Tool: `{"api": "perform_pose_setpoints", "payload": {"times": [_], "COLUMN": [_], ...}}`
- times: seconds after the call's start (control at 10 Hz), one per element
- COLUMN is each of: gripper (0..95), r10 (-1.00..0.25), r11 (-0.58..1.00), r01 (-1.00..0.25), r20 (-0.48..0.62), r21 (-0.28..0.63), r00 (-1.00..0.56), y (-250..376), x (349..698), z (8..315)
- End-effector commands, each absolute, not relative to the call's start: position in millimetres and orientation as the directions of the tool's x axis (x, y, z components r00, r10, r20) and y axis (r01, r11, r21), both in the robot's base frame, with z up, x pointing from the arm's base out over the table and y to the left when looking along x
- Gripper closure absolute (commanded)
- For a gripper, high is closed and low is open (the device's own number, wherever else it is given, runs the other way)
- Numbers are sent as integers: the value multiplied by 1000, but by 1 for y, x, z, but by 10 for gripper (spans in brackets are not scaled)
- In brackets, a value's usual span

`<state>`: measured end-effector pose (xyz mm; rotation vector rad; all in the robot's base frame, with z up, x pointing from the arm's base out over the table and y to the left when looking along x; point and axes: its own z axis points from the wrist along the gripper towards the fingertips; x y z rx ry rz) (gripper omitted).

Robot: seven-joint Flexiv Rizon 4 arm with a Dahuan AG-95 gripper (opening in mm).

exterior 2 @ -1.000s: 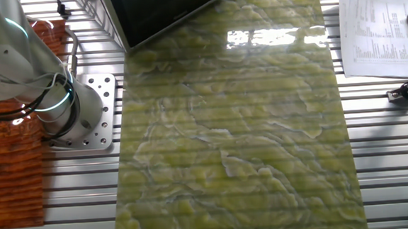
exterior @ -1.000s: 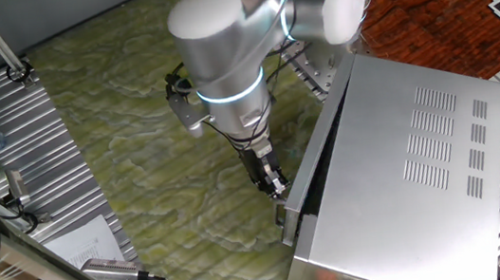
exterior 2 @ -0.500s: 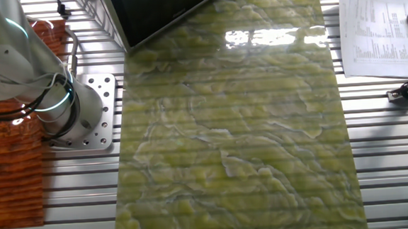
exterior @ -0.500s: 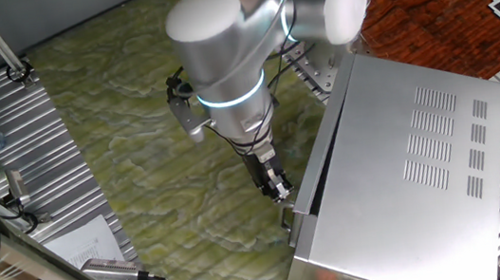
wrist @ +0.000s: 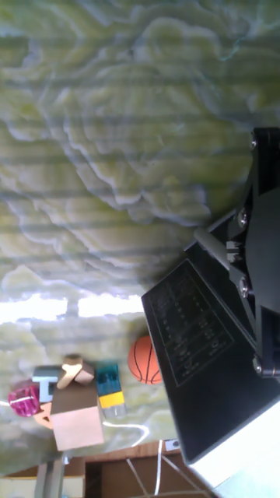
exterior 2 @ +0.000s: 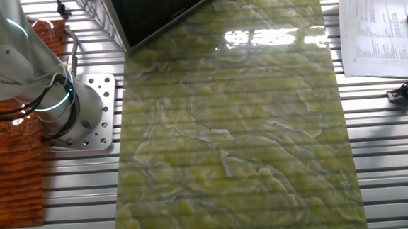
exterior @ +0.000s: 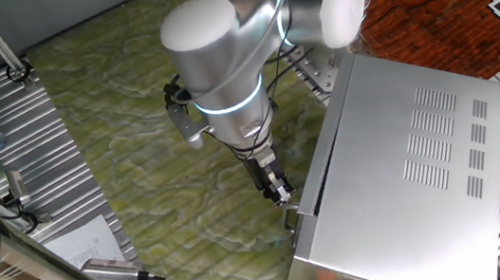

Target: Close the microwave door

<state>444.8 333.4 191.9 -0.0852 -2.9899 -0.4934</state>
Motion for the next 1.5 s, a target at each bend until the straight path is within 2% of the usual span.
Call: {"api": "perform_pose_setpoints", "payload": {"times": [0.1,0.5,0.7,0.9,1.0,1.2,1.5], "gripper": [950,950,950,950,950,950,950], "r10": [30,37,43,49,52,46,5], "r11": [944,944,918,923,928,963,983], "r01": [70,80,97,101,102,79,26], "r20": [126,137,146,146,146,132,116], "r21": [322,319,385,373,360,256,179], "r00": [-992,-990,-988,-988,-988,-990,-993], "y": [336,338,338,338,338,332,296], "x": [444,445,445,445,445,445,441], "z": [191,190,189,189,189,190,204]}}
